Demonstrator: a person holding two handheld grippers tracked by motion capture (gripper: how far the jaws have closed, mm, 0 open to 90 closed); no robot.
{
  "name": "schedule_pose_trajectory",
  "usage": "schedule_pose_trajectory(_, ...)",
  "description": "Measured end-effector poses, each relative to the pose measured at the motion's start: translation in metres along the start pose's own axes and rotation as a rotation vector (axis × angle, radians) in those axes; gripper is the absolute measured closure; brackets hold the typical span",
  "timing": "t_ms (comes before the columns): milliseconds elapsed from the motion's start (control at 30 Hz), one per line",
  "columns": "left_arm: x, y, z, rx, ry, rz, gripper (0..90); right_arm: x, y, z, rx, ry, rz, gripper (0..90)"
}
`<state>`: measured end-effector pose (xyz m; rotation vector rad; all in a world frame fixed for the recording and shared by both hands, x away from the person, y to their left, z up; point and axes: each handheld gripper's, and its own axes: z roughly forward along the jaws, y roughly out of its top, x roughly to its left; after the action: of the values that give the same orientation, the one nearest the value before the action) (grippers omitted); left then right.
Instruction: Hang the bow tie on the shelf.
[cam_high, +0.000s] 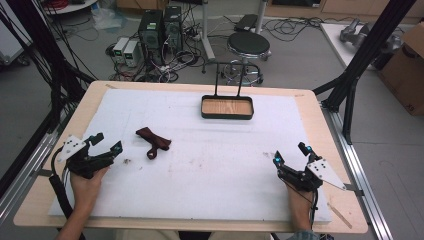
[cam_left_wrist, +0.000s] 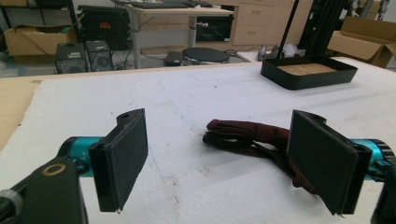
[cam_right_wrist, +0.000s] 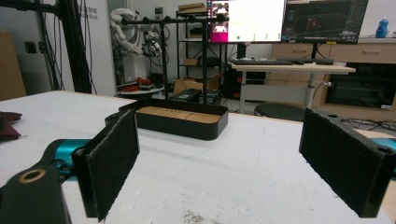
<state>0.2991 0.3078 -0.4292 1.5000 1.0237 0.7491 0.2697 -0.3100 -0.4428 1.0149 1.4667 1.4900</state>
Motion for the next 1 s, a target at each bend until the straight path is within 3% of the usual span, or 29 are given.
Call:
schedule_pose_trajectory(400,-0.006,0.005,0.004,-0.027,-0.038,0.038,25.8,0.001,0.0,0.001,0.012,-0.004,-0.003,11.4)
schedule_pose_trajectory(533,-0.013,0.013,0.012,-0.045,-0.064,0.081,25.9,0.001,0.0,0.001,0.012,-0.007,-0.005,11.4)
schedule_pose_trajectory(733,-0.016,0.022,0.029,-0.058,-0.11,0.069,29.7,0.001,0.0,0.001,0.015,-0.006,-0.002,11.4)
schedule_pose_trajectory(800,-0.018,0.027,0.044,-0.033,-0.159,0.075,31.9,0.0,0.0,0.001,0.014,-0.005,-0.004,11.4)
schedule_pose_trajectory(867,-0.019,0.027,0.047,-0.031,-0.163,0.08,32.6,0.0,0.0,0.001,0.015,-0.004,0.003,11.4)
schedule_pose_trajectory(967,-0.018,0.027,0.061,0.011,-0.175,0.105,34.1,0.0,0.0,0.001,0.016,-0.001,0.005,11.4)
schedule_pose_trajectory(1000,-0.015,0.026,0.07,0.058,-0.18,0.107,34.1,0.0,0.0,0.001,0.016,-0.001,0.006,11.4)
